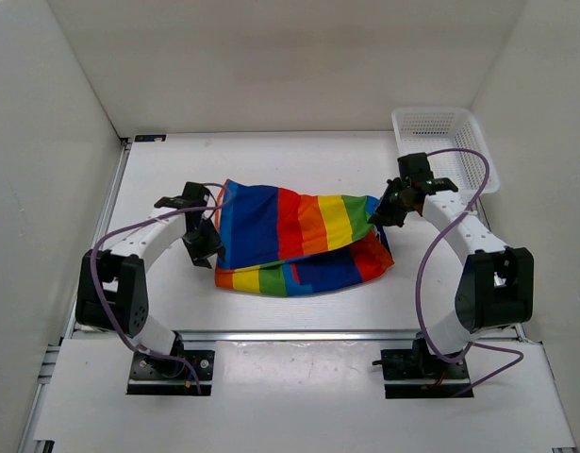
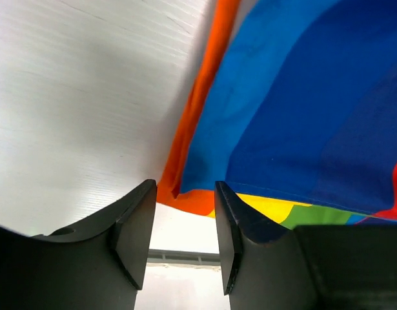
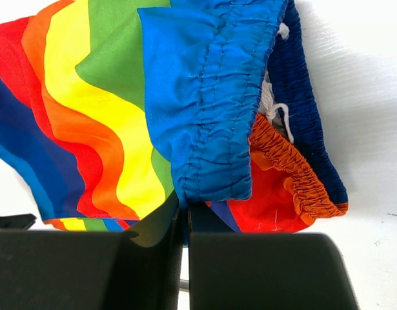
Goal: Fold and stack the shorts
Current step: Fold the shorts
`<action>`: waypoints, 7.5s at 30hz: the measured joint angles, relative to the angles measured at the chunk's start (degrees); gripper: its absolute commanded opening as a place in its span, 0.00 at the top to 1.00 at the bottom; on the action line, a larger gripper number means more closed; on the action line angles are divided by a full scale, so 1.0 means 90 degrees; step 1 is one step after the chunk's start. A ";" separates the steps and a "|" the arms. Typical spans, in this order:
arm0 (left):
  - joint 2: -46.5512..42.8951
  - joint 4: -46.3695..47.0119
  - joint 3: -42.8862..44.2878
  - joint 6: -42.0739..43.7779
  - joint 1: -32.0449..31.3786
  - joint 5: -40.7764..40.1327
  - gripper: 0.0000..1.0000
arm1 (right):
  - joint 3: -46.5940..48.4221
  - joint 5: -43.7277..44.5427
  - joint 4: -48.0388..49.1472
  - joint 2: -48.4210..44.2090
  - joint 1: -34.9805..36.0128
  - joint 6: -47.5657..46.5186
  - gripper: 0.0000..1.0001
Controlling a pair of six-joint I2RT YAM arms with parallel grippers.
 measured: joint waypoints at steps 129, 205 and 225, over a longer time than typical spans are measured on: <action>-0.0012 -0.0532 0.2424 -0.0243 0.0425 0.0988 0.90 | -0.0197 -0.0561 -0.0248 -0.1314 -0.1166 0.0022 1.00; 0.0357 0.0005 -0.0991 0.0024 -0.0493 0.1037 0.68 | -0.1909 -0.0277 0.0209 -0.0452 -0.1200 0.0002 0.78; 0.1613 0.0015 0.1163 -0.0070 -0.0512 0.0134 0.89 | -0.1885 -0.0107 0.0282 -0.0454 -0.1200 -0.0199 1.00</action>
